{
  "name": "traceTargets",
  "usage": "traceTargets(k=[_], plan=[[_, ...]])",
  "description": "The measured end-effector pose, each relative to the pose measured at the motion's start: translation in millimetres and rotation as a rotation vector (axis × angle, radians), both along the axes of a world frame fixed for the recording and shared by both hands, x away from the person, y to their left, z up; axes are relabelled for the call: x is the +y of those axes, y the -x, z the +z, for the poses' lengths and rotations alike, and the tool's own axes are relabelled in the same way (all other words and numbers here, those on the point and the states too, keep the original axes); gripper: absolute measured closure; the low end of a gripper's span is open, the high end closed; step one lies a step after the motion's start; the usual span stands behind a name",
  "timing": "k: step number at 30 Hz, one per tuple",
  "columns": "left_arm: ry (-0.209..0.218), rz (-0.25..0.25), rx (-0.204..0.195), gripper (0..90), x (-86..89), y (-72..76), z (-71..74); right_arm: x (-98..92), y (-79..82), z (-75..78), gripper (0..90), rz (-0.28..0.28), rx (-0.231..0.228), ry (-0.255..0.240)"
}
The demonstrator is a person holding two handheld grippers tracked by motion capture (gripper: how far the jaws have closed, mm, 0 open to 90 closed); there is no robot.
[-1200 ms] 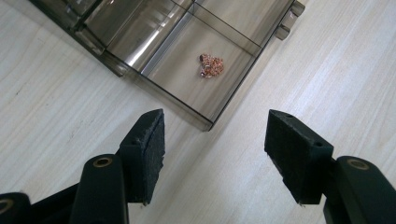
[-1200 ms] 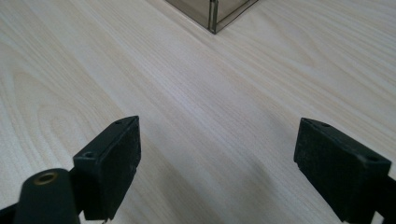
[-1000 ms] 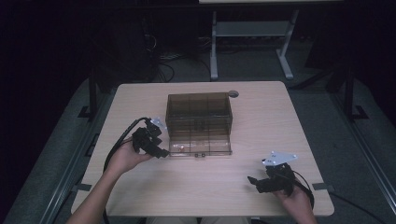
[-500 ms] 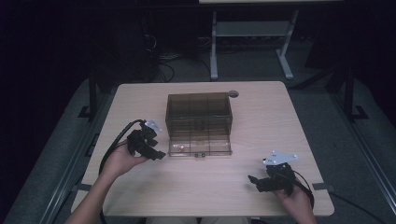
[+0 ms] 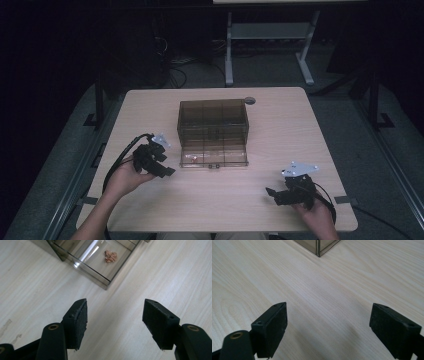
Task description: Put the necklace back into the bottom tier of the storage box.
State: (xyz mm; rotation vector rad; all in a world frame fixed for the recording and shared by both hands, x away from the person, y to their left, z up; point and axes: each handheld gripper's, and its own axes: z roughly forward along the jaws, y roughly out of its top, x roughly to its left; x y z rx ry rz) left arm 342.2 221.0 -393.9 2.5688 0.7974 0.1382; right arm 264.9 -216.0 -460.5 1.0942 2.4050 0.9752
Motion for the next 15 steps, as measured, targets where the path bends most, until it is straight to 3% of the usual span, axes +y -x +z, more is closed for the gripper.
traceTargets(k=[15], plan=[[0.004,-0.001,0.008,35.8,9.0,14.8,-10.5,0.7,-0.4,-1.0,14.2,-0.005,0.003,0.006]])
